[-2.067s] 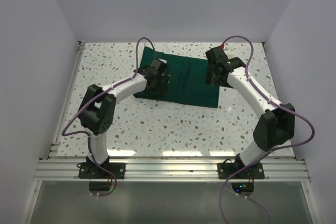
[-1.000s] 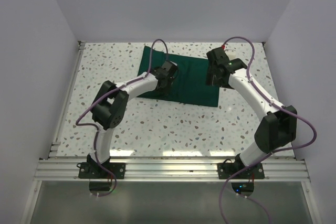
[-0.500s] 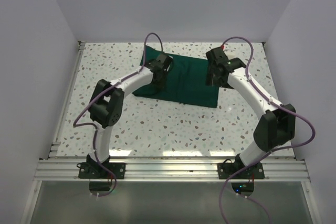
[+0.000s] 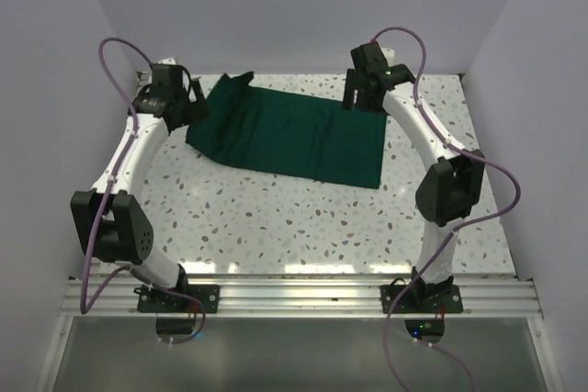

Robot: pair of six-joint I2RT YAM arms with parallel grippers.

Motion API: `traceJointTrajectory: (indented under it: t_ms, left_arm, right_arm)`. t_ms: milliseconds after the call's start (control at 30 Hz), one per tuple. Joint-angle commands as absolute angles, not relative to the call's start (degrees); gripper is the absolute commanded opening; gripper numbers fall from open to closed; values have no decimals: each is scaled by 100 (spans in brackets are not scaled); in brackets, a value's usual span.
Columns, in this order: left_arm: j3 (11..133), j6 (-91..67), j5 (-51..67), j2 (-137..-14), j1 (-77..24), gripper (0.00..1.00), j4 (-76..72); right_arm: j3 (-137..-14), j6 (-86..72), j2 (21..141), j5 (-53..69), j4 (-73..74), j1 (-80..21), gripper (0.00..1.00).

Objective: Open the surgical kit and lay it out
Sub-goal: Open the surgical kit at the center of the board.

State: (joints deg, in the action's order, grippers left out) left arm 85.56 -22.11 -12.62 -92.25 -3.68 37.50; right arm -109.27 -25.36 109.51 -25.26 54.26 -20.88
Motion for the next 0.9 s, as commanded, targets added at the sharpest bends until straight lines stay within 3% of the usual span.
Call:
traceJointTrajectory:
  t_ms: [0,300,533,867]
  left_arm:
    - [7823,-2408,-1107,-9019,-492,100,3929]
    - [6953,-2364,-1143,-8157,-475,100,3850]
    - [6417,-2391,-967,-7858,-475,100,3762]
    - [6389,-2408,-932,-8059,-475,100,3718]
  right_arm:
    - [-11627,-2469,11618,-1918,5379,-1741,99]
    - [-12752,-2593,13227,-819,5046,-958,95]
    - [-13069,-2628,13807,-195,4509,-747,83]
    - [-13403,-2698,14326,-290,4298,-721,77]
